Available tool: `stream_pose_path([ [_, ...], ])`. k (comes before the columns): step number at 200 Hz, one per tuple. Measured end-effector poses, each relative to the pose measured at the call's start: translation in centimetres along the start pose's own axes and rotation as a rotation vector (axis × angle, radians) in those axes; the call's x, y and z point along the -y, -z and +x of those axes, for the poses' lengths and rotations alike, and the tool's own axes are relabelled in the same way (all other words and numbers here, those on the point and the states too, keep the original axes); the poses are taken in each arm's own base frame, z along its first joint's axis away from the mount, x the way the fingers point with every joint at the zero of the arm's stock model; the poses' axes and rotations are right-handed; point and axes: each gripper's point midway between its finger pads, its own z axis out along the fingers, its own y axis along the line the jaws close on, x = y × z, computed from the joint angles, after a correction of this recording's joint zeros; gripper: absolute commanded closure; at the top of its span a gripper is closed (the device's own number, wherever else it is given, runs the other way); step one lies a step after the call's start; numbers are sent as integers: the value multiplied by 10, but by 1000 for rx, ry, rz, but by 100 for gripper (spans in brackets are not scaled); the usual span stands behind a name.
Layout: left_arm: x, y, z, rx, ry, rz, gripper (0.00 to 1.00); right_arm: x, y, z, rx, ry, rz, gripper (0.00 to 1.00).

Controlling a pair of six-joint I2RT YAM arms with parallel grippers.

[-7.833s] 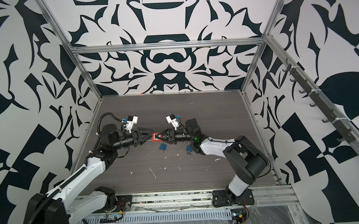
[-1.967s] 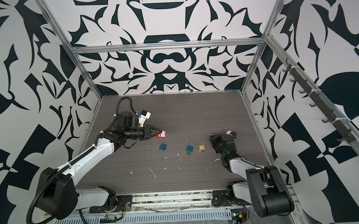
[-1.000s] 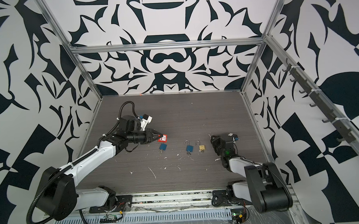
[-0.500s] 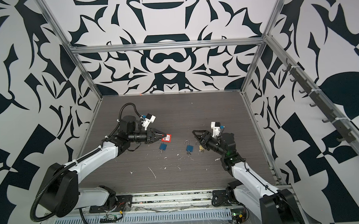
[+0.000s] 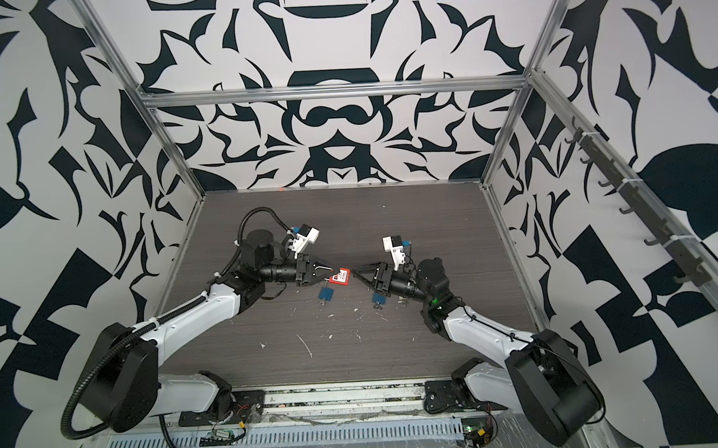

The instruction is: Lock with the key

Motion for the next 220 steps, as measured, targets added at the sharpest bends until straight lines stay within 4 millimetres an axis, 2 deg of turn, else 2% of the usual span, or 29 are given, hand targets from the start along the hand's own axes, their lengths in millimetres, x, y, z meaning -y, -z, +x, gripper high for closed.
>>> stream_pose_path([
  [47,0,-3,-1,-8,13,20,100,-17,-8,2,-26,35,-40,57],
  [74,1,-4,-2,-11,15,32,100,-16,-10,5,-35,44,-39,64],
  [102,2,-6,-2,-14,17,39,100,-13,-13,8,-50,37,-34,67],
  [143,4,-5,-4,-13,6,54,100,-15,-16,8,-56,28,-43,97],
  [145,4,-5,-4,-12,4,55,93,-15,-16,8,-56,27,-43,100],
  [155,4,-5,-4,-11,4,54,56,-14,-16,8,-54,27,-43,100],
  [162,1,-5,-5,-3,5,45,15,-13,-16,7,-52,28,-37,100],
  [167,-3,-4,-6,6,13,26,1,-11,-16,7,-49,26,-27,100],
  [185,-29,-1,-10,45,60,-90,1,5,-15,4,-25,0,37,100],
  [201,-56,9,-15,97,94,-236,1,28,-8,-5,33,-38,146,100],
  [220,-71,25,-18,160,97,-368,1,55,8,-21,145,-57,292,100],
])
